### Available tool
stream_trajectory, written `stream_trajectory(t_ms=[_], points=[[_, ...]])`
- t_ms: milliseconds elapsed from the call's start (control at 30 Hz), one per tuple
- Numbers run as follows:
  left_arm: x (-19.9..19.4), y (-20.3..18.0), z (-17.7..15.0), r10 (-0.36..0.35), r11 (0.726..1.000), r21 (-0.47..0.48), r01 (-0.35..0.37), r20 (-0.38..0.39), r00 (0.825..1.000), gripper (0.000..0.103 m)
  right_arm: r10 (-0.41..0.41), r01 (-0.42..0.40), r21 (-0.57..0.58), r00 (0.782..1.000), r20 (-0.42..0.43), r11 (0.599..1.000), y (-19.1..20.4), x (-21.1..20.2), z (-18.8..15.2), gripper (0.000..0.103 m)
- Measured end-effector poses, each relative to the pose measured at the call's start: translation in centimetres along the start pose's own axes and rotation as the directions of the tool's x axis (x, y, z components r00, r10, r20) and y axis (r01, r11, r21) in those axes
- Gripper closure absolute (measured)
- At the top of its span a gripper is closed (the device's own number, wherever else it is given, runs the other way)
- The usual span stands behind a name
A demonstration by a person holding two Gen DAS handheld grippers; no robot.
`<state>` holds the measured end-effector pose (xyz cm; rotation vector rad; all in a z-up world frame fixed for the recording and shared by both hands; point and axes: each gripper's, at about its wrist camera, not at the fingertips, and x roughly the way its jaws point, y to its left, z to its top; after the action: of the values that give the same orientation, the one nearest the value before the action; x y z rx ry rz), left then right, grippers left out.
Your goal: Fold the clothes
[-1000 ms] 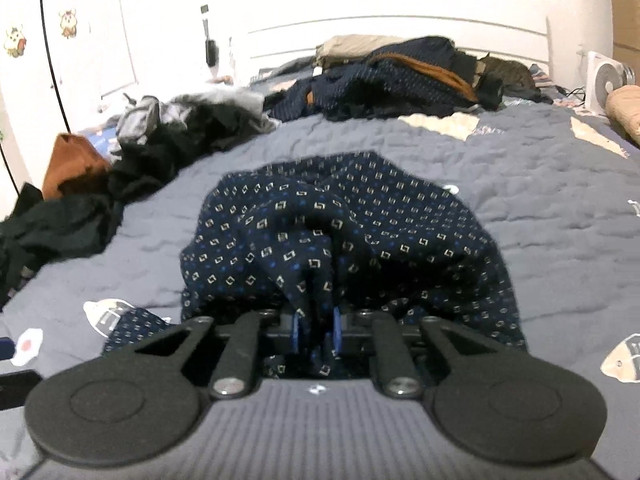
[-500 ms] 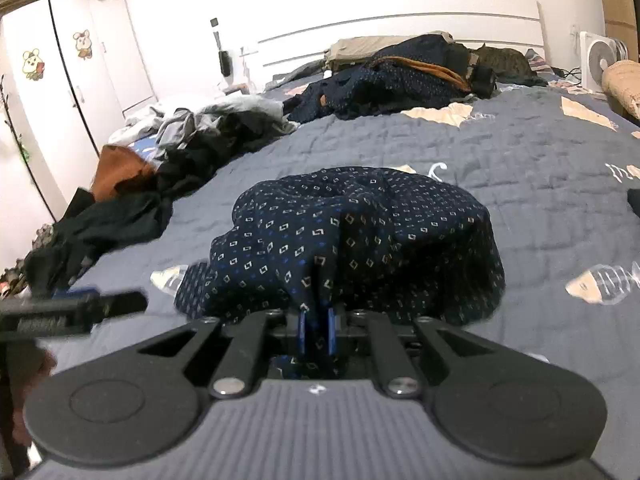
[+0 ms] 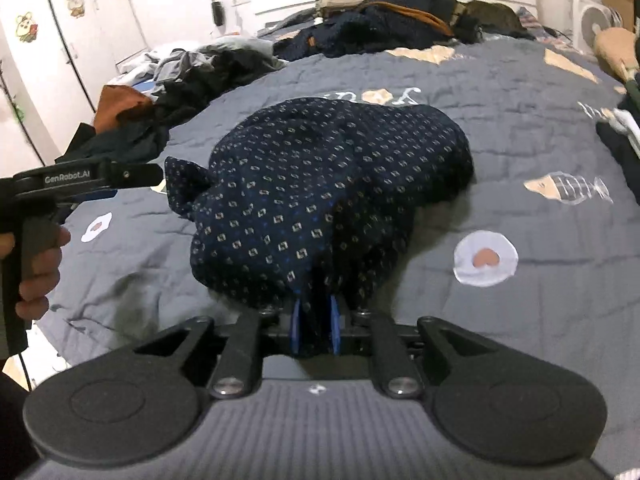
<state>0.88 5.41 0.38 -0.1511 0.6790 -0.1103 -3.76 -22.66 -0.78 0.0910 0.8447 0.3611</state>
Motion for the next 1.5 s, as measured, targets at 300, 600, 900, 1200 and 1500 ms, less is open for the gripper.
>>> stream_trajectory(t_ms=[300,600,900,1200,1500], points=[[-0.3,-0.8,-0.5,-0.013,1.0,0.004,0.012,0.01,1.0,0.0,-0.019,0.014,0.043,0.993,0.116,0.999,-0.5,-2.2,2.3,0.054],[0.1,0.4,-0.3,0.02,0.998,-0.052,-0.019,0.028,0.999,0.0,-0.028,0.02,0.043,0.979,0.202,0.999,-0.3,0.6,7.7,0.039],[1.0,0.9,-0.6,0.032,0.998,-0.059,-0.031,0.013,0.999,0.0,-0.004,0.003,0.009,0.992,0.13,1.0,-0.1,6.1,8.4,0.036],[2.1,0.8,-0.7,0.031,0.998,-0.052,-0.032,-0.012,0.999,0.0,-0.019,0.021,-0.024,0.995,0.095,0.999,0.3,7.5,7.6,0.031],[1.9,0.4,-1.0,0.043,0.999,-0.031,-0.043,-0.015,0.999,0.0,-0.008,0.005,0.024,0.995,0.098,1.0,-0.8,8.1,6.8,0.06]])
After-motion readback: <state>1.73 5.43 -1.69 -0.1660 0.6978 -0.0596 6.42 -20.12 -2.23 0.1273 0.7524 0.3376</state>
